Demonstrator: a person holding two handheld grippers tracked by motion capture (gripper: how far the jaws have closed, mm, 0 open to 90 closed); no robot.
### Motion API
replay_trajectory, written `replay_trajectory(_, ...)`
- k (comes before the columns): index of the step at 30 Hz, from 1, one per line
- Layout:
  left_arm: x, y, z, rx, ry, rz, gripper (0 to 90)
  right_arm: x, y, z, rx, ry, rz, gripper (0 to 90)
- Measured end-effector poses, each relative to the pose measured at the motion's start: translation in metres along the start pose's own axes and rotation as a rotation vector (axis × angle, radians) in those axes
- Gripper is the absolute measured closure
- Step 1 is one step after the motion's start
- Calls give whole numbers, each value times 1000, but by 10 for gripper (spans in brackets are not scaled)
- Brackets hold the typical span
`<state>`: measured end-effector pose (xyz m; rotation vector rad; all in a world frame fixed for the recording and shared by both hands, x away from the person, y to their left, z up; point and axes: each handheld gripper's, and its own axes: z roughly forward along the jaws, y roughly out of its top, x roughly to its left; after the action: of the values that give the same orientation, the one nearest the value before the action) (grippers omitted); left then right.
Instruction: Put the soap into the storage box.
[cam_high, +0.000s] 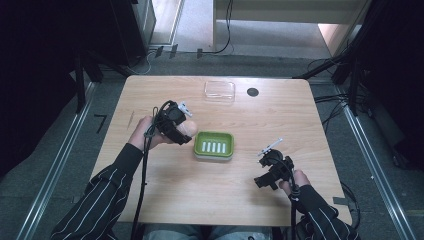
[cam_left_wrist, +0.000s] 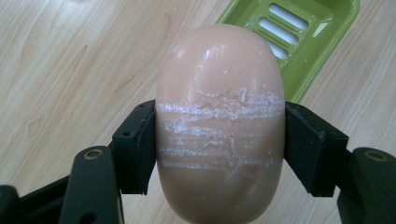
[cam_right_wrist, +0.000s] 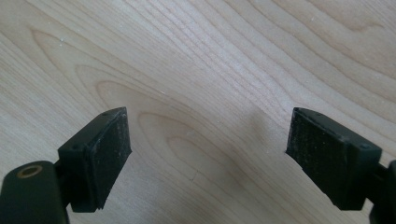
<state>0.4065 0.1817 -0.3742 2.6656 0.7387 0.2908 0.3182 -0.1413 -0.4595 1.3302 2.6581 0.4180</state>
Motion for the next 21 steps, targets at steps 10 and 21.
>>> replay_trajectory(10, -2, 8, 1, -12, -6, 25, 337, 0, -1, 0, 3, 1, 2, 141)
replay_trajectory(21, -6, 16, 3, -14, -13, 51, 337, -2, -3, 0, 1, -4, 4, 141)
